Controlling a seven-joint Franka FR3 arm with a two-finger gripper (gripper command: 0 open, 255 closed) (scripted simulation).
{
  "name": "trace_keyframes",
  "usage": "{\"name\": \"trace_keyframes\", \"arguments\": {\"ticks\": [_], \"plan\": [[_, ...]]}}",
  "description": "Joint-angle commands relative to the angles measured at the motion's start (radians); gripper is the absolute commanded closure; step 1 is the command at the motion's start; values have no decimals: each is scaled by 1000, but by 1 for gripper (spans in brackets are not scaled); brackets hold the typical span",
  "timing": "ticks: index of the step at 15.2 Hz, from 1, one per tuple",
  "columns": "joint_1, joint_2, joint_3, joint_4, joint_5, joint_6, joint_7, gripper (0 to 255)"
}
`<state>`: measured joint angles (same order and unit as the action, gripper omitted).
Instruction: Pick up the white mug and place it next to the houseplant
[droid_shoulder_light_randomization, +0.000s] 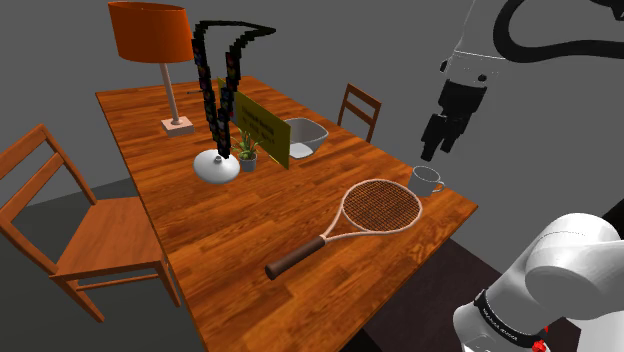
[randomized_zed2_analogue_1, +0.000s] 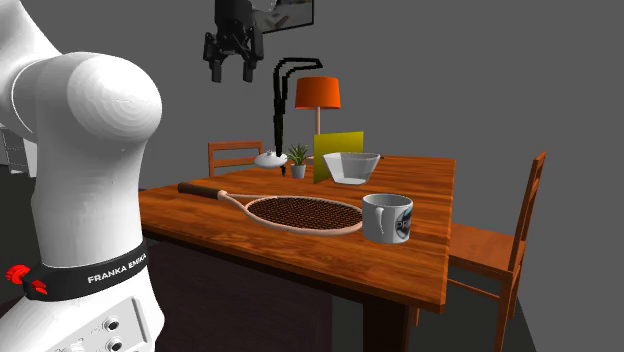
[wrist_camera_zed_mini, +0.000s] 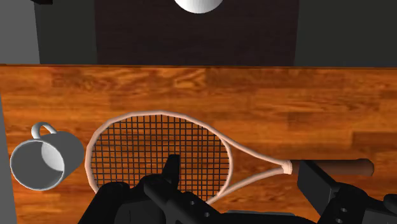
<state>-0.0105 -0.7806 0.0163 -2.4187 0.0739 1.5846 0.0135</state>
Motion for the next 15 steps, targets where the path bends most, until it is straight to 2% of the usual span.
{"name": "trace_keyframes", "arguments": {"ticks": [1,8,15], "plan": [[0,0,0,0,0,0,0,0],[-61,76,-123,-75,-90,152,-134,0],[-115,219,-248,-90,-158,317,-264,0]]}}
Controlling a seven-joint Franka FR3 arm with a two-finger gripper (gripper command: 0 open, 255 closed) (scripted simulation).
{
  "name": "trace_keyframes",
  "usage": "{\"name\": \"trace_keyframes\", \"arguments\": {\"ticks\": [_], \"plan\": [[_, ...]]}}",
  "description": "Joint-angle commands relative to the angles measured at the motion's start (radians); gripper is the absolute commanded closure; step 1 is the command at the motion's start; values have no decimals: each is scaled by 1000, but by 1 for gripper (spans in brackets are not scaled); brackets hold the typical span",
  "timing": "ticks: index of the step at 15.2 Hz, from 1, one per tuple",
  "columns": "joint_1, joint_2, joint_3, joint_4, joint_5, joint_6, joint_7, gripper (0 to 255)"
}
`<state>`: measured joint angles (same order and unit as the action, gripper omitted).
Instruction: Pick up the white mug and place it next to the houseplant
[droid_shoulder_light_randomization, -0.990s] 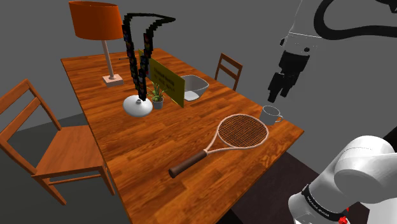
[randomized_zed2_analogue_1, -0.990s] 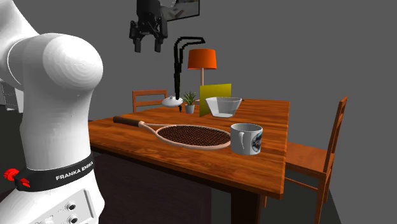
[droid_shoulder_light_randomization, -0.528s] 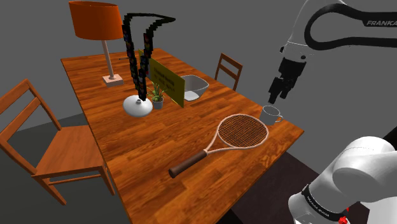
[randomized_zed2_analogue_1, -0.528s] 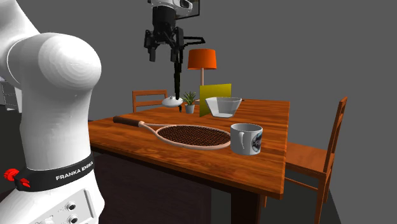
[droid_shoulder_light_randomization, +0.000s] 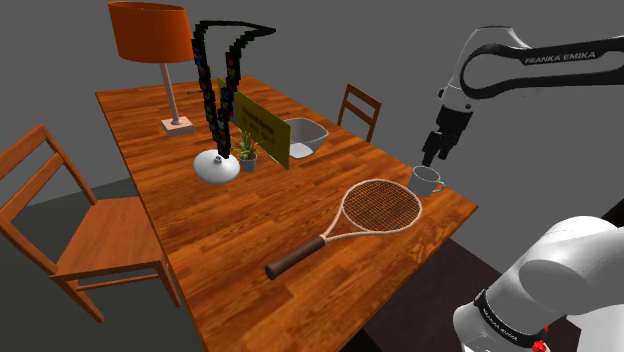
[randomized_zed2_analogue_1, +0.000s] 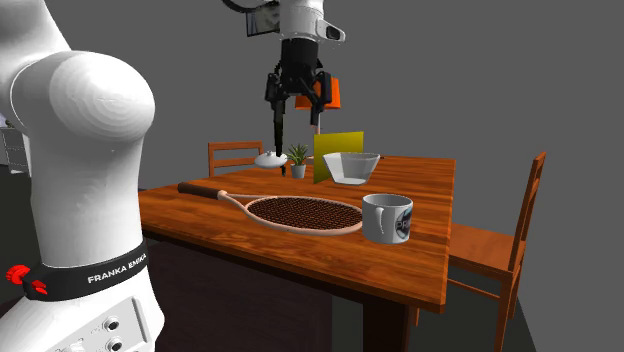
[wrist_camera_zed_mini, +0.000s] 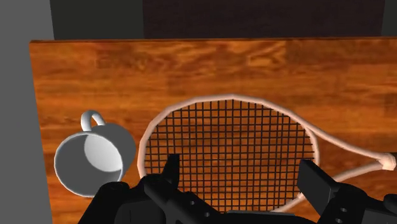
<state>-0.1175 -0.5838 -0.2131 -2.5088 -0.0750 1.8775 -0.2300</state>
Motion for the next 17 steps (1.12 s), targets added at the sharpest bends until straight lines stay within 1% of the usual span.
{"name": "trace_keyframes", "arguments": {"ticks": [1,5,9,13,17], "plan": [[-14,48,-37,4,-16,48,-40,0],[-34,162,-109,29,-29,142,-119,0],[-46,291,-179,74,-16,228,-205,0],[-55,435,-242,139,30,303,-305,0],[-73,590,-288,225,112,360,-419,0]]}}
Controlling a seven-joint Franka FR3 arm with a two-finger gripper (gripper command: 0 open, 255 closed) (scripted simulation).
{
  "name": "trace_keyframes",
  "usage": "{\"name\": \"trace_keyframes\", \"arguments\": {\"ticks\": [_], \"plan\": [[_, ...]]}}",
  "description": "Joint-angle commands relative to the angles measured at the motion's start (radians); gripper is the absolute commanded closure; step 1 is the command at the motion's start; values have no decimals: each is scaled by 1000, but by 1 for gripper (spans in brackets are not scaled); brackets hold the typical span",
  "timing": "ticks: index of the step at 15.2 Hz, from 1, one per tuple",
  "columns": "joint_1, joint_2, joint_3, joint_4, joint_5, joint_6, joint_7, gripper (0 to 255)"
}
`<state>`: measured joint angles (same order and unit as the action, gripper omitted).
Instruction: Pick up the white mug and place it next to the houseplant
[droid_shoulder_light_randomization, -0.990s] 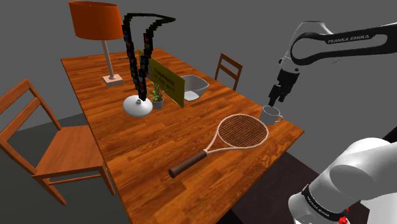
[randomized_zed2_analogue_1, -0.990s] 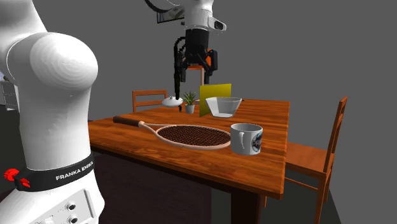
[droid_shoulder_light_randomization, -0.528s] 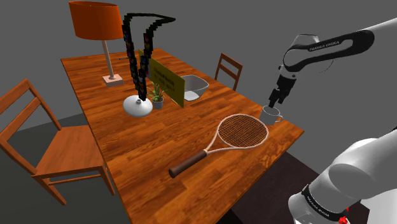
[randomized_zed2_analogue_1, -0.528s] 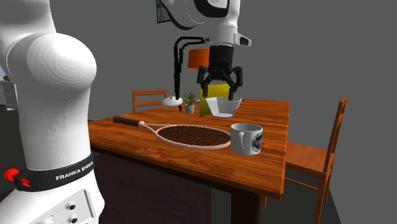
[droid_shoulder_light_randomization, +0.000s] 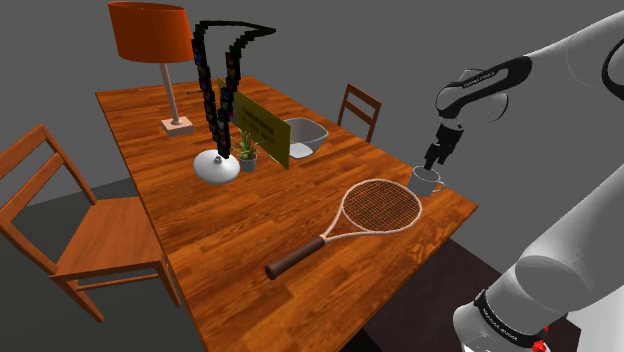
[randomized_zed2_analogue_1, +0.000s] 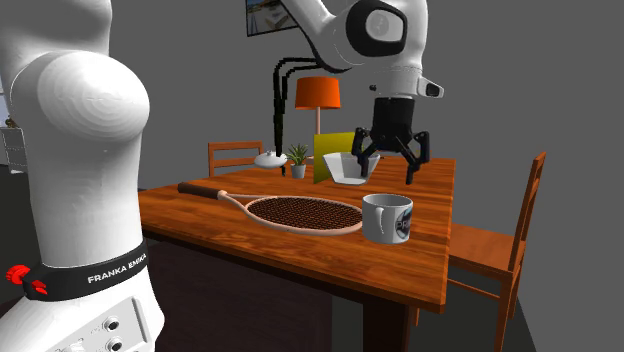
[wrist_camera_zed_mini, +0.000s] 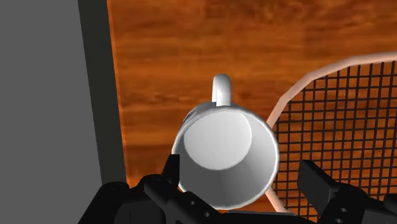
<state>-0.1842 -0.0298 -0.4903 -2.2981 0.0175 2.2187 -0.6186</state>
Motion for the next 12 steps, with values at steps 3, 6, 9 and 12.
{"name": "trace_keyframes", "arguments": {"ticks": [3,6,9,12], "plan": [[-34,157,-26,91,98,46,-119,0],[-48,205,-21,103,131,75,-150,0],[-53,233,-14,90,153,111,-165,0],[-58,259,-7,82,174,141,-179,0]]}}
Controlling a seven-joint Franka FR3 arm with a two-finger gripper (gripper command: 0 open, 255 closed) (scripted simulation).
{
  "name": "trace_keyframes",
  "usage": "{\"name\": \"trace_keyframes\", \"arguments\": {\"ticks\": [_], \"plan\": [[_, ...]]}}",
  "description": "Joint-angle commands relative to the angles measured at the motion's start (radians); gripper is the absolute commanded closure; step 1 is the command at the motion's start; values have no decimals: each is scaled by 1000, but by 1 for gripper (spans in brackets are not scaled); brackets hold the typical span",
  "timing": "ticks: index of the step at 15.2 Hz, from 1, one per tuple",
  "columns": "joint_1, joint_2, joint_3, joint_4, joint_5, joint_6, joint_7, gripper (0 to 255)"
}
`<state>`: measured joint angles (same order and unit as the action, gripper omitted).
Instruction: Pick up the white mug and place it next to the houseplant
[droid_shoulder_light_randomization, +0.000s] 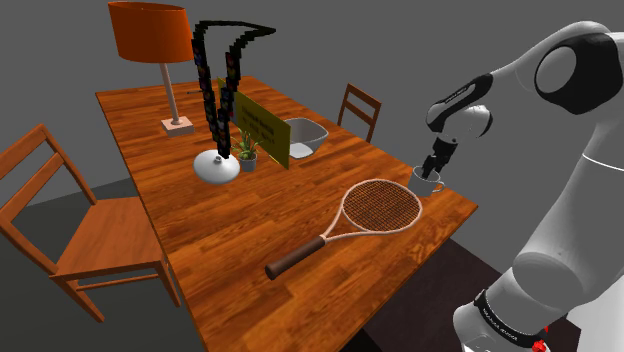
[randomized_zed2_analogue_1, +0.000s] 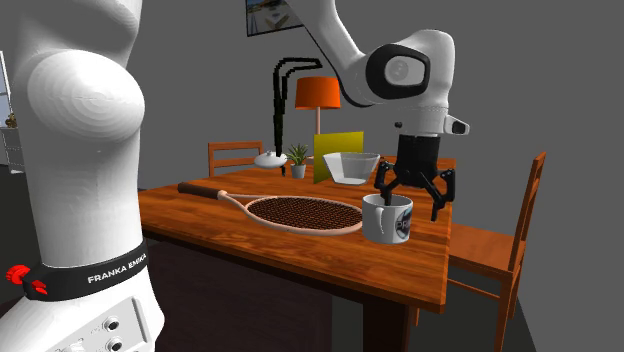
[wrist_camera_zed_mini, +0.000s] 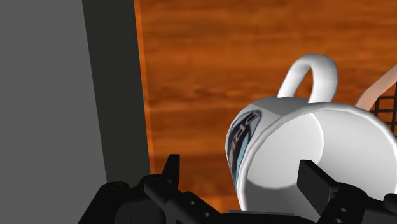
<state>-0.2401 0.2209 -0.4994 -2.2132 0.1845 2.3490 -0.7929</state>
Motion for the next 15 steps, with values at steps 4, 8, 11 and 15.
{"name": "trace_keyframes", "arguments": {"ticks": [4,8,11,15], "plan": [[-2,8,2,-3,7,11,-5,0],[-2,8,2,-3,7,10,-5,255],[-2,8,2,-3,7,10,-5,255],[-2,8,2,-3,7,10,-5,255]]}}
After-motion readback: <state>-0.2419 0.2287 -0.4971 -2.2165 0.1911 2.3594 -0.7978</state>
